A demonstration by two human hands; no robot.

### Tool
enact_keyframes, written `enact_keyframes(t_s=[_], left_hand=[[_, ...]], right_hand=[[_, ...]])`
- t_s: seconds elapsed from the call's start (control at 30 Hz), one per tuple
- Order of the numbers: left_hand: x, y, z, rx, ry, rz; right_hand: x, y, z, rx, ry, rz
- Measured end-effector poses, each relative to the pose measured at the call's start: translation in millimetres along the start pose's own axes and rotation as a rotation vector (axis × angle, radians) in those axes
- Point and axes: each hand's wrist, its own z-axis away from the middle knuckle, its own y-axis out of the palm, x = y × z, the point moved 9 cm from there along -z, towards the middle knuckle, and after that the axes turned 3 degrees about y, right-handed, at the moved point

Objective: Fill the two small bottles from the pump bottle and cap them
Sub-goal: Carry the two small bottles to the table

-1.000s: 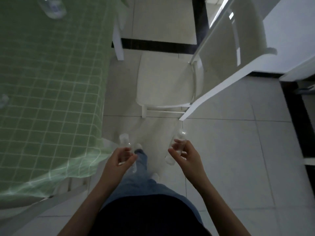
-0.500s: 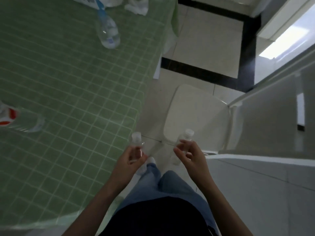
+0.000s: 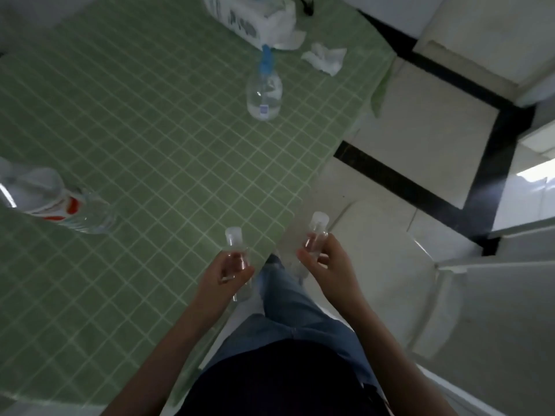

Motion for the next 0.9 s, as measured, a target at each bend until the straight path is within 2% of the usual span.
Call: enact_keyframes(t_s=[0.2, 0.33, 0.5, 0.7, 0.9], left_hand=[[0.4, -9.8, -36.7, -0.088, -0.012, 0.074], [0.2, -16.4, -64.0, -0.204, -0.012, 0.099], [-9.4, -16.6, -102.8, -0.372, -0.027, 0.126], [-31.0, -5.2, -142.5, -0.602, -0.086, 0.132], [-45.1, 1.6, -163.9, -0.755, -0.1, 0.179]], right_hand=[[28.7, 12.7, -56.8, 0.099, -0.044, 0.053], [52.3, 24.0, -102.4, 0.204, -0.077, 0.097], [89.9, 38.0, -169.5, 0.406, -0.145, 0.162], [121.1, 65.4, -236.8, 0.752, -0.22, 0.306], [142.2, 86.9, -267.7, 0.964, -0.327, 0.424]])
